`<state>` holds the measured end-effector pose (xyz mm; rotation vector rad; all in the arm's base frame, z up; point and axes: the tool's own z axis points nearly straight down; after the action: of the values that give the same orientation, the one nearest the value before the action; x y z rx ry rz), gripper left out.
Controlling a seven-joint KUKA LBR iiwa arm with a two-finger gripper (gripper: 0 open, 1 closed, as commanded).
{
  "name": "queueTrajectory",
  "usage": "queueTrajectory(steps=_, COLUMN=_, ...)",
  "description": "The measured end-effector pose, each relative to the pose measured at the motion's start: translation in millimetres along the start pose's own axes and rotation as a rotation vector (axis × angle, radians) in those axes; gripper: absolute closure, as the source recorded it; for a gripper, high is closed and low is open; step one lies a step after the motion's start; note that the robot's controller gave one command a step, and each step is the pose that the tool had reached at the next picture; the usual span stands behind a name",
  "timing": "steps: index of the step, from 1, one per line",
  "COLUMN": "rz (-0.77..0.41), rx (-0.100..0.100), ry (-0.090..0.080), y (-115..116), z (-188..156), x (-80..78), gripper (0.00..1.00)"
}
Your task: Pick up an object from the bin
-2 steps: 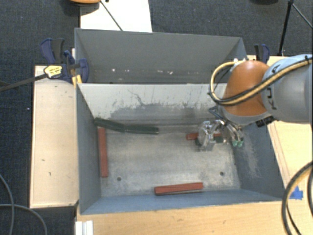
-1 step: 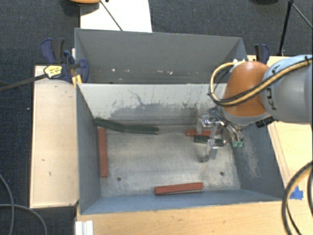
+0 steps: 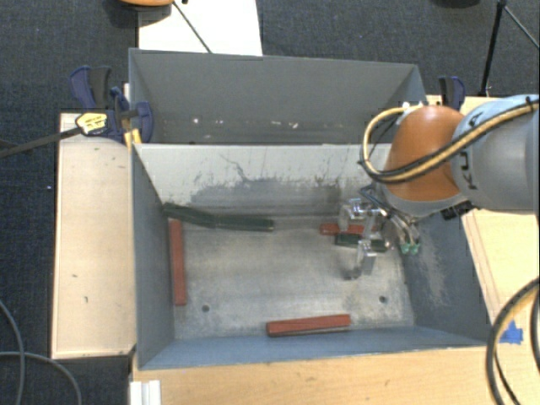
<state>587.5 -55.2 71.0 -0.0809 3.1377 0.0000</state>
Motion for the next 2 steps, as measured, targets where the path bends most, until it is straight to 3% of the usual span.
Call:
queueTrajectory(steps=1, rz=-0.073, rx=0.0, ry=0.003, y=-55.4, z=-1.9, x=18.9, gripper=1.0)
queueTrajectory(steps=2, rz=-0.074, rx=0.0, ry=0.003, y=-55.3, z=-1.9, x=18.9, gripper=1.0)
